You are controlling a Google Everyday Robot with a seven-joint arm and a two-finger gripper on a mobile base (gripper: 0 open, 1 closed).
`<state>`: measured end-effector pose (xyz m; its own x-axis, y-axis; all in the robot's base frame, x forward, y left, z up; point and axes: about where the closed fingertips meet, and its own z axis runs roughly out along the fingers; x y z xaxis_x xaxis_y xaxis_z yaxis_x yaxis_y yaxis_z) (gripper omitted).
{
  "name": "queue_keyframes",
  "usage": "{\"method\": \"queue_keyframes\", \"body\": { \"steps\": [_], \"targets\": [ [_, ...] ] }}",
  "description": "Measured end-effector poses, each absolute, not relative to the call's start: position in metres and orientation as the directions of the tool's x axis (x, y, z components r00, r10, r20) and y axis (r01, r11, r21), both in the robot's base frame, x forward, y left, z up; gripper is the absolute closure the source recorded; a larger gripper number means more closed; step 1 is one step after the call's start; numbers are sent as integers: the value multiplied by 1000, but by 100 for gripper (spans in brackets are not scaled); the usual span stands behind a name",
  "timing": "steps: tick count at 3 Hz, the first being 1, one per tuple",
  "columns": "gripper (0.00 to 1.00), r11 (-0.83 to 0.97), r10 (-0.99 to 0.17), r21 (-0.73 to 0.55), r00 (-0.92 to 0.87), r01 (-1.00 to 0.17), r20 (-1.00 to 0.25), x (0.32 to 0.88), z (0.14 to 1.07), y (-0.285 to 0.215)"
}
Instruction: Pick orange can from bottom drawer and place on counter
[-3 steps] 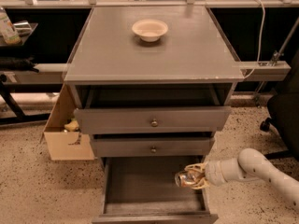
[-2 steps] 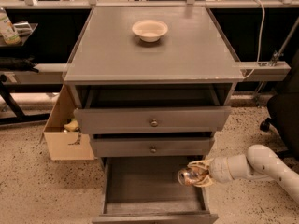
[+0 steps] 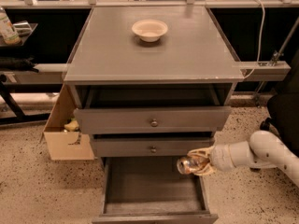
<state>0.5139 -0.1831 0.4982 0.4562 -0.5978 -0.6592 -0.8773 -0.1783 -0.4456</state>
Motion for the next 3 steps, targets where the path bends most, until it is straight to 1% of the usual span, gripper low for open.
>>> {"method": "queue_keyframes", "body": {
  "steps": [1,2,3],
  "targets": [
    [100,-175,-594,-468,472,-866,-651,524,546,-182],
    [100,-198,-587,-526,530,-827,-612,534,610,-176],
    [100,-198,-587,-526,530,-827,-612,534,610,-176]
  ]
}}
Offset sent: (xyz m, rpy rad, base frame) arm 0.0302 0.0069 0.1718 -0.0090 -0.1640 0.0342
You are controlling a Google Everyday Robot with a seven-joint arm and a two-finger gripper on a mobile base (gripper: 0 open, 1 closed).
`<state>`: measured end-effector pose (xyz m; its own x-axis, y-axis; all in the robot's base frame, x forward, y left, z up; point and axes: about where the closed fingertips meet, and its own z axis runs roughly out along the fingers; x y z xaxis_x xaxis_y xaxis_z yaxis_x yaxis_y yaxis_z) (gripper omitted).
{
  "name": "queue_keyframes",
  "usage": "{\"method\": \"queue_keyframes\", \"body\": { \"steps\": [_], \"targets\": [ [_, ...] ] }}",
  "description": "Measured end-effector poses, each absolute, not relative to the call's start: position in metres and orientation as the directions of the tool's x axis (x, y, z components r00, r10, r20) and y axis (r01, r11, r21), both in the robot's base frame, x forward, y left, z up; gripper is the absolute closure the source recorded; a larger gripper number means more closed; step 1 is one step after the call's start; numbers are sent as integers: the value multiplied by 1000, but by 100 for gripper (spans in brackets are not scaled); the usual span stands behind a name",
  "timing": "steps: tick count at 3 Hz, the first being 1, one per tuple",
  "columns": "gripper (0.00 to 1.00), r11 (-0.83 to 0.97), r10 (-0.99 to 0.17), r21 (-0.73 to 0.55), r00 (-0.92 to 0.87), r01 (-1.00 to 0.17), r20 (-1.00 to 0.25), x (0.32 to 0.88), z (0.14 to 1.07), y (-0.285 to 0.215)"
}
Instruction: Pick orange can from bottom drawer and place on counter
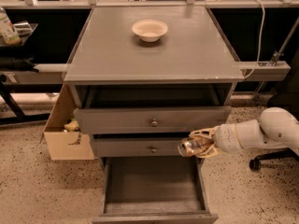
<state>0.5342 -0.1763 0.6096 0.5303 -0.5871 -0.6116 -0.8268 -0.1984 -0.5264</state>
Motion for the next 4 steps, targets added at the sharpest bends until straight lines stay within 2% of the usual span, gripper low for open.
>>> {"method": "queue_keyframes", "body": {
  "steps": [1,2,3,4],
  "targets": [
    [100,-197,-536,-524,539,-829,-650,526,642,-169],
    [100,-219,-476,-580,605,-785,-639,499,718,-154],
    [100,-244,-469,-623,653,-743,-594,486,767,-145],
    [100,-239,-473,-625,651,-744,-594,488,771,-147]
  ]
}}
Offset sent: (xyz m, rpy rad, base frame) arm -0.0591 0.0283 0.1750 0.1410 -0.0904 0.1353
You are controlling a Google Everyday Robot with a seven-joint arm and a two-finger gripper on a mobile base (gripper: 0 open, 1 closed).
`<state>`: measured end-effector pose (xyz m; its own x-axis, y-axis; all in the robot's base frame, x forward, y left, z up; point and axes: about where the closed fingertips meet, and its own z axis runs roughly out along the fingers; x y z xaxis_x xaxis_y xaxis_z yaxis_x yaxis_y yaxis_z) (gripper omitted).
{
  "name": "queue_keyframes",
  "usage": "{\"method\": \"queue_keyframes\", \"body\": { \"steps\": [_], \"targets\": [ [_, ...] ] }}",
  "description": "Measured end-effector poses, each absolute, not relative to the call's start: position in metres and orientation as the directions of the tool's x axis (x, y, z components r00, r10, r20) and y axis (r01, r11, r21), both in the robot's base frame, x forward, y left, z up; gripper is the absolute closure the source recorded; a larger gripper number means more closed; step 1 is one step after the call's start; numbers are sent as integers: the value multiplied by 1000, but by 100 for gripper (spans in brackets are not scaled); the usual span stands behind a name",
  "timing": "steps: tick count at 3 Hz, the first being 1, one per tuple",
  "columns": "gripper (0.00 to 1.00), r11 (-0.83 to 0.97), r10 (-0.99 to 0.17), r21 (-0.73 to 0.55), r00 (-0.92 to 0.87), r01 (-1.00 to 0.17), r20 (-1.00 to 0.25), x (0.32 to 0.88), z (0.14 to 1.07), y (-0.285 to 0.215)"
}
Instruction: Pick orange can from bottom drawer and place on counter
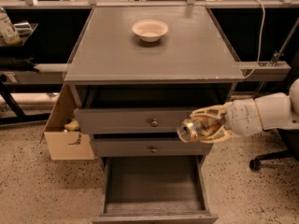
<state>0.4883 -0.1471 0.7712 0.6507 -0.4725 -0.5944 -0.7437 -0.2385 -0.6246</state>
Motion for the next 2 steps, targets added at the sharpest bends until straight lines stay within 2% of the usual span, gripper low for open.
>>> {"method": "queue_keyframes", "body": {
  "steps": [2],
  "targets": [
    [100,-134,-513,-660,621,-740,-592,519,855,-193]
  ]
}}
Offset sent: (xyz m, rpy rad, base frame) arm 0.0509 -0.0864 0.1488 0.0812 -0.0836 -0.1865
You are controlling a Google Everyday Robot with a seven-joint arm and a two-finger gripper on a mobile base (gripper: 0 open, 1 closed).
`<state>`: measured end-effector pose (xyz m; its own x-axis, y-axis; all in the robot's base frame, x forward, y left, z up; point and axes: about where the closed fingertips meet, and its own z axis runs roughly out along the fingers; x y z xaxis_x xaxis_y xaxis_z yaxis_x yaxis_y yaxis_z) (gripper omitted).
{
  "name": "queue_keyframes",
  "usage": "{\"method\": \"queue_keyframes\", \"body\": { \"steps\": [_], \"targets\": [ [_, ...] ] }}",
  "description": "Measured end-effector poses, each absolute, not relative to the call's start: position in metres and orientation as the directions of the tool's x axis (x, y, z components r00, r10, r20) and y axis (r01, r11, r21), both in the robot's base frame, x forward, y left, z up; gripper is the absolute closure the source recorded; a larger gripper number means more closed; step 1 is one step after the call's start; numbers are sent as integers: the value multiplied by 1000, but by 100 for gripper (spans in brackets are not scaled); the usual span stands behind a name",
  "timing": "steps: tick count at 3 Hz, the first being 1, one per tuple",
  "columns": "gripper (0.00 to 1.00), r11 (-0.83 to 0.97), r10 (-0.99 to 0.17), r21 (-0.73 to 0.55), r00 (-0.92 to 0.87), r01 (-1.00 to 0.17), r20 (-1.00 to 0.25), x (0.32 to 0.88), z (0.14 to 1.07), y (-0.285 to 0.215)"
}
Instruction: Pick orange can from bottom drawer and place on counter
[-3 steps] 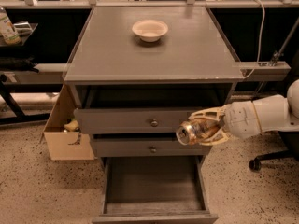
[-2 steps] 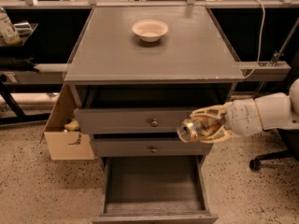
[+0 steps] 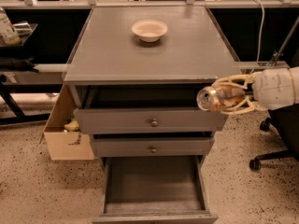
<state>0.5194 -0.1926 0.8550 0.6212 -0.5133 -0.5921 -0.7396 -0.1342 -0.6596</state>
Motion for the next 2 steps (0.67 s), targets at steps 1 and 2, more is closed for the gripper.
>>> {"method": "queue_keyframes", "body": {
  "steps": [1,2],
  "targets": [
    [100,-19,-454,-678,611,-735,-649,554,891,-195],
    [100,81,-349,-663,602,-744,-718,583,907,-182]
  ]
}}
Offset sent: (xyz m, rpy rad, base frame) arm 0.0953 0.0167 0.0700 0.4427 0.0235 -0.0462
